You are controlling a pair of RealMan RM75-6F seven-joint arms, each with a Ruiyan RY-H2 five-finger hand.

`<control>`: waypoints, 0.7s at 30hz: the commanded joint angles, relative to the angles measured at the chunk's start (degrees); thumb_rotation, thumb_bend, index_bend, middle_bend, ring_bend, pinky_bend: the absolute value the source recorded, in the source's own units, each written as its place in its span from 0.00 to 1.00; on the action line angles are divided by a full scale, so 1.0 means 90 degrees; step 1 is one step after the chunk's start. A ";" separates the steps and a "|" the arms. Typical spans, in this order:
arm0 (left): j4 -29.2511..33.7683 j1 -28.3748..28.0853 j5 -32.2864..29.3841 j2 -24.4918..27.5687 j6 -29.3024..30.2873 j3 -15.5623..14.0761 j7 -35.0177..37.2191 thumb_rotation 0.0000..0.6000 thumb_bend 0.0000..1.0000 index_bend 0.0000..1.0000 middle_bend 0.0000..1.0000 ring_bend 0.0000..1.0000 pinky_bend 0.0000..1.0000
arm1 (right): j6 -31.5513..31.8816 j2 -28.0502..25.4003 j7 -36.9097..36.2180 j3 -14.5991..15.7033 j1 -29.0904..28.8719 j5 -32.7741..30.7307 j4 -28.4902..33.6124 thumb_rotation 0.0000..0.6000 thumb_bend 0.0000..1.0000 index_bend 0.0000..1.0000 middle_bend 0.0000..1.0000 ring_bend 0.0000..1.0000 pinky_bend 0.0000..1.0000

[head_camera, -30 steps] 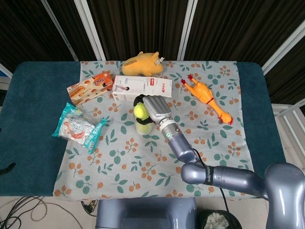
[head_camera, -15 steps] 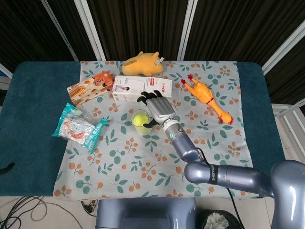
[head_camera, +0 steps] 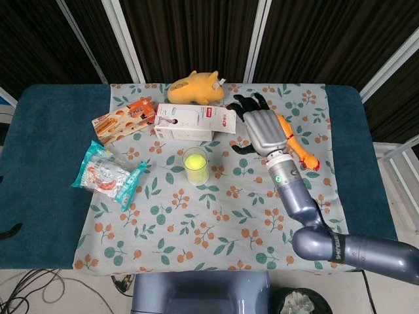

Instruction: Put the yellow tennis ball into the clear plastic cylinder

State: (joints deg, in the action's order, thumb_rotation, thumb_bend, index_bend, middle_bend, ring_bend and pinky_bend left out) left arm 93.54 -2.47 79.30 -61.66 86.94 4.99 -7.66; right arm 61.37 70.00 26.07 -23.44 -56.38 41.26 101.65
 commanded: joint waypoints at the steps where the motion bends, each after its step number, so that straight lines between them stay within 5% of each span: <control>1: 0.0025 0.0024 0.0065 -0.0020 0.0079 -0.0013 -0.0039 1.00 0.00 0.06 0.00 0.00 0.08 | 0.0877 -0.0888 -0.0714 0.0815 0.1268 0.2007 0.0572 1.00 0.23 0.24 0.12 0.13 0.00; 6: 0.0044 0.0042 0.0084 -0.0023 0.0105 -0.0031 -0.0077 1.00 0.00 0.06 0.00 0.00 0.08 | 0.2149 -0.1257 -0.1533 0.1973 0.2706 0.3946 0.0667 1.00 0.23 0.24 0.12 0.13 0.00; 10: 0.0026 0.0041 0.0057 -0.0038 0.0122 -0.0005 -0.0085 1.00 0.00 0.06 0.00 0.00 0.08 | 0.3065 -0.1259 -0.1709 0.2720 0.3649 0.4859 0.0352 1.00 0.23 0.24 0.12 0.13 0.00; 15: 0.0014 0.0022 0.0070 -0.0060 0.0080 -0.0025 -0.0133 1.00 0.00 0.06 0.00 0.00 0.08 | 0.3577 -0.1003 -0.1809 0.3200 0.4420 0.5117 -0.0290 1.00 0.23 0.24 0.12 0.13 0.00; 21: -0.0006 -0.0008 0.0134 -0.0129 0.0042 -0.0070 -0.0256 1.00 0.00 0.06 0.00 0.00 0.08 | 0.3809 -0.0653 -0.2065 0.3254 0.4914 0.5040 -0.0883 1.00 0.23 0.24 0.12 0.13 0.00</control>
State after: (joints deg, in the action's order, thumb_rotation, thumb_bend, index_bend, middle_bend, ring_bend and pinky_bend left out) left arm 93.51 -2.48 80.39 -62.70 87.44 4.47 -9.81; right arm 94.85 63.08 8.66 5.52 -13.28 86.54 94.97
